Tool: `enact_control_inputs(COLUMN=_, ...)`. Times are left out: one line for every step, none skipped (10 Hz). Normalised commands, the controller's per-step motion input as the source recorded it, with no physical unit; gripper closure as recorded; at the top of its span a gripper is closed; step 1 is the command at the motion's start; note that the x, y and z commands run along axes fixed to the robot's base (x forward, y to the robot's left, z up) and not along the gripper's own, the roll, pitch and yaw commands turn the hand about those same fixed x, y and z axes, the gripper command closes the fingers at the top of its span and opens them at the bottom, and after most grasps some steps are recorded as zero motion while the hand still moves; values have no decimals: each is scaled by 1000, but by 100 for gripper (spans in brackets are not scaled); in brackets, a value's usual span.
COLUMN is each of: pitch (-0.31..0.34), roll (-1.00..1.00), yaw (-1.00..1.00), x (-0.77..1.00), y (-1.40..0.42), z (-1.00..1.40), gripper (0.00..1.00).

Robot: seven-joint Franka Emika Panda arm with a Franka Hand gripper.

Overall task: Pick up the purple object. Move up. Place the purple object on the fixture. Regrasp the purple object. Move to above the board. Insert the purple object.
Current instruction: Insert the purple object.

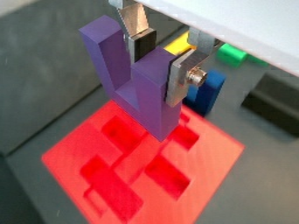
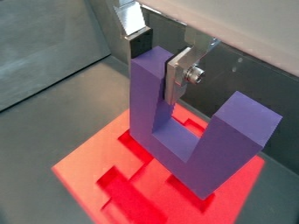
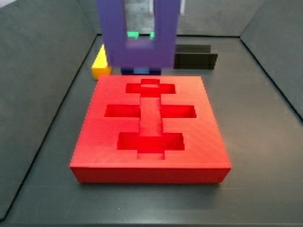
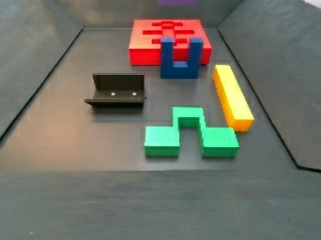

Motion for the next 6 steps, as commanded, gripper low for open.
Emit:
enact_control_inputs(pitch=0, roll=50, yaw=66, x=240, y=-697, z=-383, gripper=100)
enact_control_inputs(pitch=0, roll=3, yaw=86, x=186, y=-631, z=-371, gripper=100)
enact_control_inputs(pitch=0, roll=16, yaw=114, x=131, y=-623, z=-363, gripper=100)
enact_control_inputs(pitch=0, roll=0, yaw=134, x=106, y=-557, z=-357, gripper=100)
enact_control_inputs(pitch=0, roll=-74, yaw=137, x=137, y=-303, z=-434, gripper=100)
enact_control_inputs(pitch=-33, roll=-103, yaw=106, x=69, y=-194, z=-520, gripper=100)
